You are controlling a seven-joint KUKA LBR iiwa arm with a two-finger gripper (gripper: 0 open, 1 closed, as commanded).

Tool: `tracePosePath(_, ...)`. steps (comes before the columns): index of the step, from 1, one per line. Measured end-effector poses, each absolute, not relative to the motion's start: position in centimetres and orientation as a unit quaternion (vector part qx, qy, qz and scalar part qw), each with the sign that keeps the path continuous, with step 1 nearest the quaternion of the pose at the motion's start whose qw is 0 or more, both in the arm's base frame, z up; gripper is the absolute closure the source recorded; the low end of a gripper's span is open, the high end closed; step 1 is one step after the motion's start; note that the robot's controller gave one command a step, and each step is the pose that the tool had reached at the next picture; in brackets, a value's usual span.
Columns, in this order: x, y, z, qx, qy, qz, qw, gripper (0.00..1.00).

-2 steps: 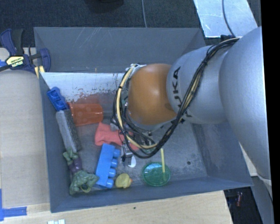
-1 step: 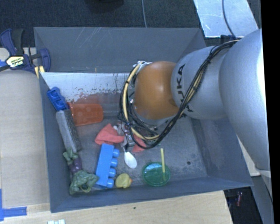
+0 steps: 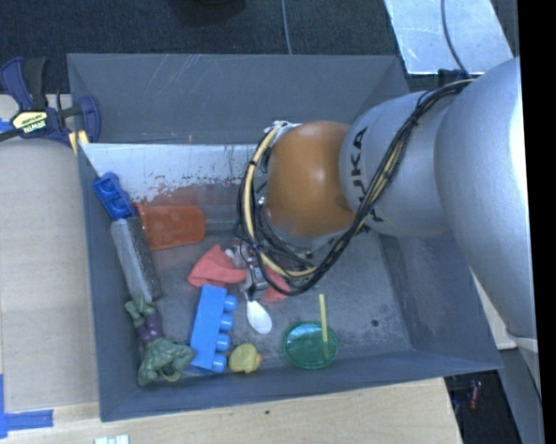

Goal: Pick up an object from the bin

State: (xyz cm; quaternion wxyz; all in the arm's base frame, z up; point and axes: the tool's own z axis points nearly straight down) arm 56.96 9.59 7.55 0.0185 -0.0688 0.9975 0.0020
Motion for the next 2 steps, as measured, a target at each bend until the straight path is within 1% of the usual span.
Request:
tracePosePath(1,54.8,8.8,13.9,-0.089,0.996,0.001,0.015,1.00)
tracePosePath(2,52.8,8.0,19.9,-0.113,0.993,0.001,0.014,1.00)
